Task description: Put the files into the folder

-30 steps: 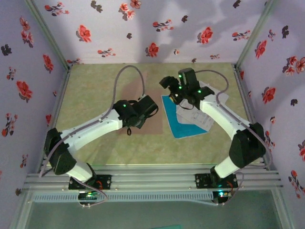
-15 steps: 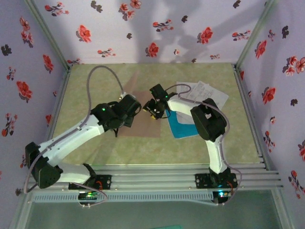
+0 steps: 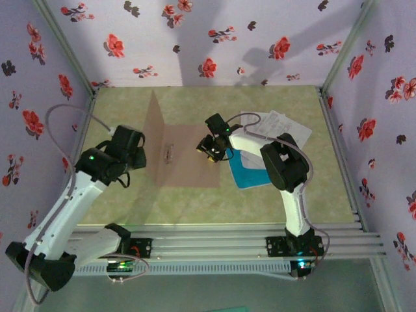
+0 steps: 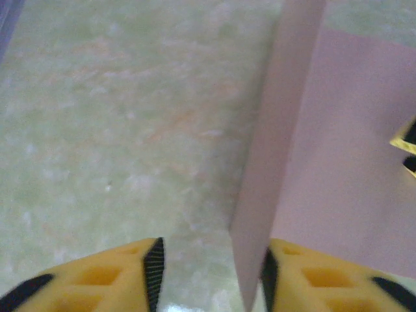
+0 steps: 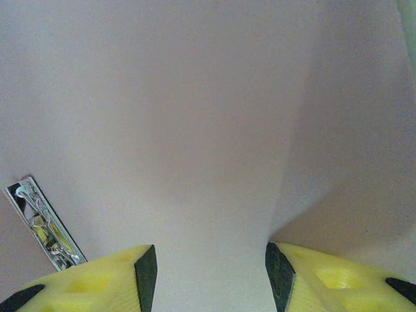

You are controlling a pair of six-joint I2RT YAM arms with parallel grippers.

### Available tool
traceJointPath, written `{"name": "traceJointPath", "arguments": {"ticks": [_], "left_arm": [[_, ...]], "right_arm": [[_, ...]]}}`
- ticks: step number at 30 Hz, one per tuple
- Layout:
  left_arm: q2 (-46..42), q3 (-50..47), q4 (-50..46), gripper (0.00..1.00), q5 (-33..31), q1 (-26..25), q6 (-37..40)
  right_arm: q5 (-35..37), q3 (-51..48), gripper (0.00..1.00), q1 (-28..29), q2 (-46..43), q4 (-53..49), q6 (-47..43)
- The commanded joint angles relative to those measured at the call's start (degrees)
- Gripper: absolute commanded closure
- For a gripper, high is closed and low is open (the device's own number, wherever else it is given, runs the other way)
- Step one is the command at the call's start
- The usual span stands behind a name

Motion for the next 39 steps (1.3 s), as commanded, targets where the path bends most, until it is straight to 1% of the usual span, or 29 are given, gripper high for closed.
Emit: {"name": "traceJointPath", "arguments": {"ticks": [1, 5, 9, 10, 12, 16, 19, 22, 23, 24, 26, 27, 30, 33, 35, 37, 39], "left_arm": [[-0.98, -0.18, -7.08, 0.44, 1.88, 5.20, -2.53], [0.35, 0.97, -10.01, 0.33, 5.66, 14.83, -2.75], [1.97, 3.09, -12.56, 0.27, 9.97, 23.65, -1.94], [2.23, 3.49, -12.75, 0.25, 11.01, 25.15, -2.27], [2.75, 4.44, -13.11, 0.24, 11.74, 26.21, -4.27], [2.47, 8.56, -13.79, 0.23, 15.57, 30.40, -11.57], [3.20, 17.14, -14.80, 0.23, 14.82, 30.72, -13.80], [5.34, 25.17, -16.03, 0.24, 14.24, 30.67, -13.97], [6.33, 26.66, -15.28, 0.25, 15.87, 30.62, -13.29], [7.54, 26.92, -13.63, 0.27, 19.65, 30.58, -12.28], [10.95, 25.18, -11.13, 0.33, 27.53, 29.15, -11.37], [12.70, 23.36, -9.74, 0.36, 29.23, 27.05, -11.32], [15.51, 16.68, -2.56, 0.40, 29.56, 21.12, -11.38], [18.14, 9.51, 6.02, 0.41, 32.76, 20.05, -12.99], [21.52, 7.06, 10.79, 0.40, 34.51, 19.51, -11.28], [25.73, 6.59, 13.22, 0.38, 36.24, 18.58, -9.01], [30.17, 7.91, 14.77, 0.37, 36.97, 16.41, -6.13]], "right_arm": [[2.86, -2.93, 0.49, -1.01, 1.35, -8.42, -1.69], [2.86, -2.84, 0.49, -1.20, 1.33, -8.40, -1.60], [3.02, -2.10, 0.49, -1.46, 1.40, -9.21, -2.21], [3.17, -1.95, 0.49, -1.53, 1.39, -9.45, -2.46], [3.18, -1.88, 0.49, -1.73, 1.47, -9.80, -2.74], [3.05, -2.06, 0.48, -2.36, 1.29, -10.30, -3.42], [2.85, -1.77, 0.48, -2.61, 1.24, -10.56, -4.14], [2.89, -1.13, 0.48, -2.81, 1.39, -11.09, -4.98], [2.72, -0.82, 0.48, -2.87, 1.41, -11.13, -5.24], [2.61, -0.64, 0.47, -2.87, 1.48, -11.17, -5.57], [2.17, -0.09, 0.47, -2.87, 1.57, -11.22, -5.95], [1.93, 0.23, 0.46, -2.87, 1.66, -11.22, -6.16], [1.27, 1.18, 0.45, -2.87, 1.67, -11.33, -7.03], [1.18, 2.92, 0.42, -2.78, 1.07, -12.07, -8.62], [0.92, 4.48, 0.39, -2.78, 0.45, -12.48, -9.62], [0.75, 6.38, 0.36, -2.78, -0.70, -13.29, -10.66], [0.90, 8.11, 0.33, -3.10, -2.84, -14.45, -11.40]]}}
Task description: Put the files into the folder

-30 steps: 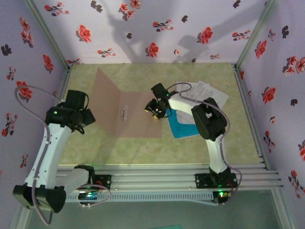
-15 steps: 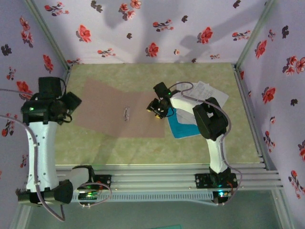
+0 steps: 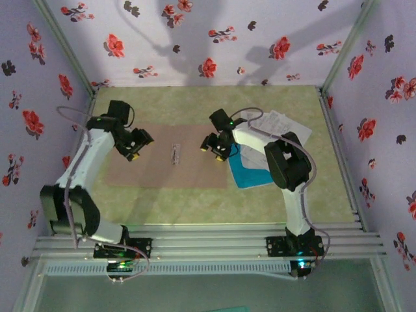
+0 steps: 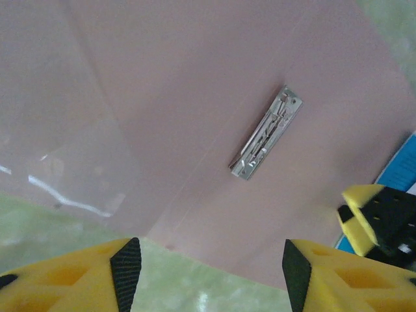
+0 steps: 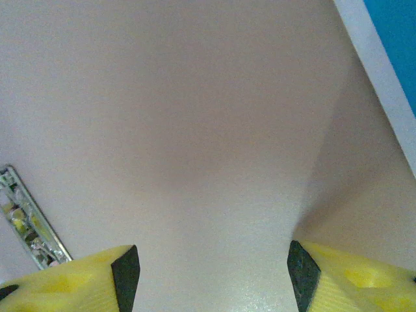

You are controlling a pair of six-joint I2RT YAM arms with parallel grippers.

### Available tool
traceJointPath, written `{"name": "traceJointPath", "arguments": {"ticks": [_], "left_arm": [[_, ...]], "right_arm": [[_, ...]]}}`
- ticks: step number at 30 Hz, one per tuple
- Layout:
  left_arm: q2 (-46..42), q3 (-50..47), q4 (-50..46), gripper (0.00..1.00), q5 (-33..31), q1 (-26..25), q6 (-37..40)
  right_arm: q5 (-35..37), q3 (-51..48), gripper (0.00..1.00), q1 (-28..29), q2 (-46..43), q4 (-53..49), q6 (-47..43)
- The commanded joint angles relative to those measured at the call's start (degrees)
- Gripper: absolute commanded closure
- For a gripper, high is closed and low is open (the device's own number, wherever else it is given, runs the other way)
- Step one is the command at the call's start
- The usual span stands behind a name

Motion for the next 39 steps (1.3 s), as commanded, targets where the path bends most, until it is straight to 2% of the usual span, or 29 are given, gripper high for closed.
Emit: {"name": "traceJointPath", "arguments": {"ticks": [1, 4, 8, 14, 18, 24, 30, 39], "left_arm": [[5.23, 2.28, 7.07, 0.36, 4.00, -3.60, 5.57], [11.30, 6.10, 7.01, 0.35, 2.58, -8.29, 8.38], [19.03, 11.53, 4.74, 0.37, -0.66, -14.30, 9.78], [26.48, 16.24, 5.94, 0.53, -1.09, -20.79, 8.33], [30.95, 17.72, 6.31, 0.58, -1.53, -23.65, 8.44], [35.81, 19.21, 6.55, 0.63, -1.92, -26.48, 10.25], [38.17, 18.15, 7.20, 0.63, -2.23, -28.06, 10.82], [40.81, 19.46, 13.42, 0.63, 2.02, -30.63, 4.70]], "right_arm": [[1.48, 3.40, 0.31, -0.91, -3.52, -4.06, -2.81], [2.55, 1.27, 0.30, -3.17, -7.98, -4.62, -2.71], [3.66, -9.16, 0.30, -9.13, -15.79, -2.92, -1.94], [4.99, -25.02, 0.30, -18.18, -26.94, -2.14, -2.29], [5.22, -33.29, 0.30, -21.79, -30.93, -1.02, -1.47], [5.38, -38.92, 0.30, -22.42, -30.05, 2.35, -0.74], [3.71, -37.45, 0.31, -22.01, -25.33, 3.05, -2.27], [2.26, -35.24, 0.31, -19.02, -21.91, 2.13, -3.95]]}}
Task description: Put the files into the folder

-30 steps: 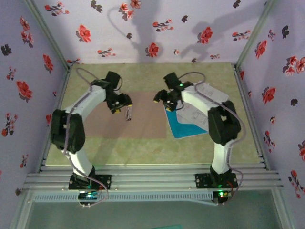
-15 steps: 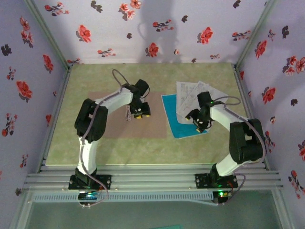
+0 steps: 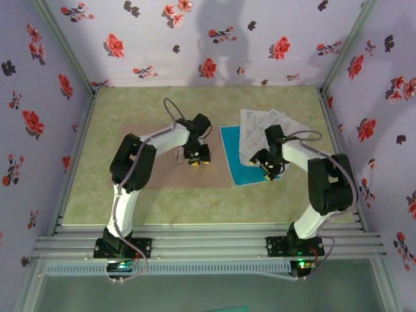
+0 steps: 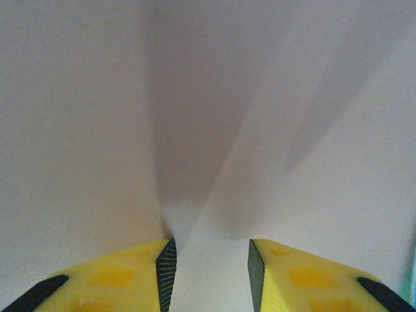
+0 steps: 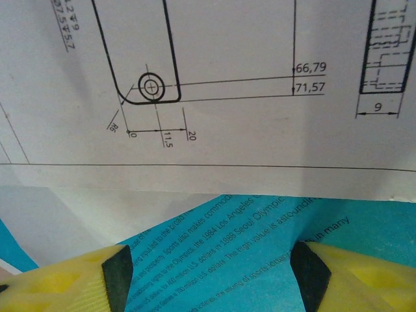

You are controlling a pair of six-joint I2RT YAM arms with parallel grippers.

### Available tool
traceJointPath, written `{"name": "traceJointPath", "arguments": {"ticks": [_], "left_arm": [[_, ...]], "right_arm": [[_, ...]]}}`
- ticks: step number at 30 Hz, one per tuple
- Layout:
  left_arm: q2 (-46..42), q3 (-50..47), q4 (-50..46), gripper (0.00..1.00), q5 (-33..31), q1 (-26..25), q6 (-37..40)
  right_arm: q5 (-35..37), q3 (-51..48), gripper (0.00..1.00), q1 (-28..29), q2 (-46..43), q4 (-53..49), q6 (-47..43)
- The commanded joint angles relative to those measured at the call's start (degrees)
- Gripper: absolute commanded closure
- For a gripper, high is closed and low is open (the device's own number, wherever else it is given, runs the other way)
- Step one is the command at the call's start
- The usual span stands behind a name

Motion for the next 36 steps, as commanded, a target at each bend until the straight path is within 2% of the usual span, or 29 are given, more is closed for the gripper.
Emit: {"name": "traceJointPath", "arguments": {"ticks": [1, 5, 12, 16, 20, 22, 26, 31, 36], "left_arm": [[3.47, 1.54, 4.50, 0.63, 3.13, -2.22, -3.76], [3.42, 5.82, 3.49, 0.62, 2.94, -3.53, -3.85], [-5.61, 7.72, -0.20, 0.46, -1.50, -1.92, -4.21], [-11.77, 2.73, -1.53, 0.41, -2.79, 3.09, -4.39], [-14.27, -3.66, -1.72, 0.38, -1.06, 10.86, -2.06], [-14.03, -5.39, -0.32, 0.37, 1.43, 14.21, -0.43], [-11.16, -4.98, 1.70, 0.36, 5.50, 16.80, 2.25], [-7.15, -5.19, 3.96, 0.39, 8.21, 15.55, 1.77], [-6.34, -9.69, 9.14, 0.44, 9.37, 14.16, -1.78]], "right_arm": [[-1.37, 0.19, 0.31, 1.88, 2.96, 0.34, -1.30], [-0.45, 1.28, 0.31, 2.59, 1.23, -1.39, -1.14], [1.32, 4.81, 0.30, 1.44, -4.65, -4.27, -0.94], [1.44, 6.15, 0.30, -2.37, -4.04, -3.87, -2.15], [0.95, 9.16, 0.30, -6.63, 0.73, -3.58, -4.95], [0.72, 11.58, 0.30, -8.25, 3.84, -4.22, -6.38], [0.68, 15.26, 0.30, -10.09, 7.89, -4.93, -7.52], [-0.28, 18.28, 0.30, -10.38, 12.44, -5.76, -7.82], [-0.91, 18.15, 0.30, -9.88, 14.75, -5.61, -7.88]]}}
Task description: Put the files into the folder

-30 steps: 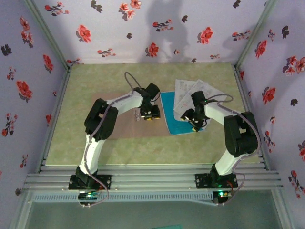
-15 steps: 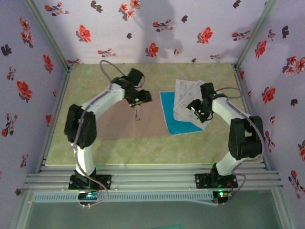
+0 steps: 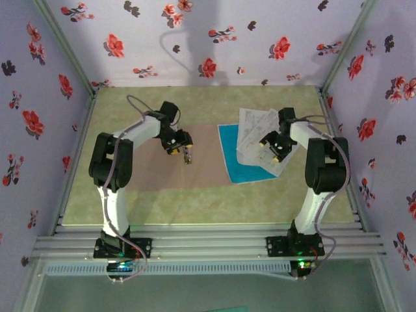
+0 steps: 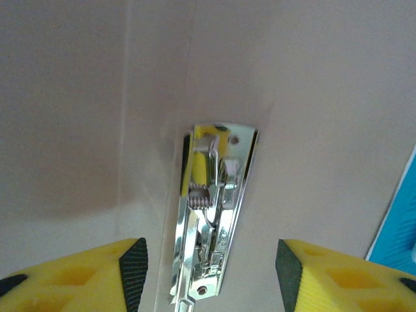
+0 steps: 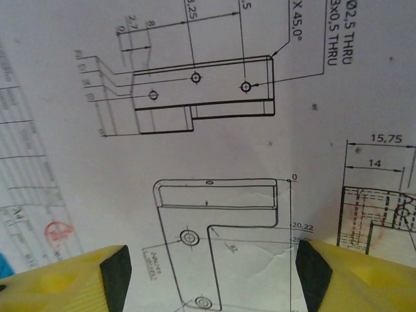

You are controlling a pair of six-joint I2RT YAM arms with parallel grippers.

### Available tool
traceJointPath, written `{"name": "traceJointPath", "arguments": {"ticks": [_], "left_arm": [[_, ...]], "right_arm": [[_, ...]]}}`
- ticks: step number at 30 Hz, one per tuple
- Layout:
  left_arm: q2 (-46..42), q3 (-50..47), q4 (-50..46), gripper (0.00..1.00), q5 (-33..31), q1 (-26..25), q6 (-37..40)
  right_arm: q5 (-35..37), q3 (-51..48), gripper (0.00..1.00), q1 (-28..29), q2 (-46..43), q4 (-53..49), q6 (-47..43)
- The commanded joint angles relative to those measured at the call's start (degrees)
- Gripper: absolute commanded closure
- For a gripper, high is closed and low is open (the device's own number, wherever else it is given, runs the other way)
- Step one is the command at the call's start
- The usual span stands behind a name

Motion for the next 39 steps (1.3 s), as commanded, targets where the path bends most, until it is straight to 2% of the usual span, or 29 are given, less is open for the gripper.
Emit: {"name": "traceJointPath", "arguments": {"ticks": [1, 12, 21, 24, 30, 35, 39], "left_arm": [[0.90, -2.52, 3.90, 0.45, 2.76, -0.92, -2.16], [2.77, -3.30, 12.56, 0.48, 4.50, -5.42, -11.50], [3.42, -1.53, 12.89, 0.48, 4.85, -5.92, -10.57], [1.96, -0.27, 11.54, 0.48, 3.13, -6.47, -9.97], [-3.97, 4.02, 3.70, 0.44, -5.19, -8.15, -8.60], [-0.70, 10.68, 2.06, 0.43, -3.92, -9.48, -5.76], [6.83, 20.42, 0.31, 0.45, 2.65, -11.54, -0.65]], "right_arm": [[-0.86, 0.77, 0.30, 0.55, 1.48, -1.93, -1.45], [-1.52, -0.31, 0.30, 7.05, 2.12, -1.05, 1.08], [-1.98, -1.65, 0.30, 11.66, 0.64, 1.32, 5.61], [-1.83, -0.96, 0.30, 13.04, 0.09, 0.85, 6.09], [0.47, -0.37, 0.29, 13.22, -4.17, -1.66, 5.29], [1.61, -0.62, 0.29, 11.26, -6.91, -2.64, 4.13], [0.53, -2.20, 0.29, 8.04, -7.30, -1.58, 3.27]]}}
